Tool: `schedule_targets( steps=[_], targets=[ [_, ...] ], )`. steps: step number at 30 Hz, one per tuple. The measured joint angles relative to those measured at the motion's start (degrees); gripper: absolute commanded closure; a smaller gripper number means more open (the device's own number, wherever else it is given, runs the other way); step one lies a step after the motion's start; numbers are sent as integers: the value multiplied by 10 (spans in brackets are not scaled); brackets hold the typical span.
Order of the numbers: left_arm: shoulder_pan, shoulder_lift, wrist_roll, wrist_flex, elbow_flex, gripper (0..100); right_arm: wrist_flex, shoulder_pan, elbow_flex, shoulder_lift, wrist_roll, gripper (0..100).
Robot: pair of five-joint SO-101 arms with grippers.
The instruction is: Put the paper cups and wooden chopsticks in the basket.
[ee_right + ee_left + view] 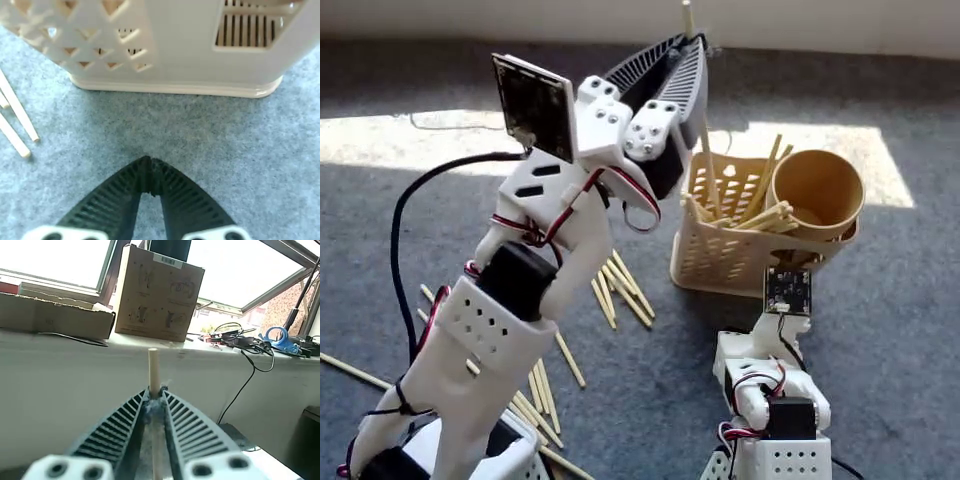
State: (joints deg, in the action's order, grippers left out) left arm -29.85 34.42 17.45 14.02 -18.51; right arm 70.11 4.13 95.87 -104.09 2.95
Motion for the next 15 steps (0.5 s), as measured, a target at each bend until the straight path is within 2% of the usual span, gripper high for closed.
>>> schedule_targets(
  steps=[4,8,15],
  targets=[
    [3,0,0,-26,-61,989,0,0,0,0,0,991],
    [1,-1,-5,-22,-68,896,0,0,0,0,0,991],
    [3,-1,-9,131,-20,880,0,0,0,0,0,991]
  ],
)
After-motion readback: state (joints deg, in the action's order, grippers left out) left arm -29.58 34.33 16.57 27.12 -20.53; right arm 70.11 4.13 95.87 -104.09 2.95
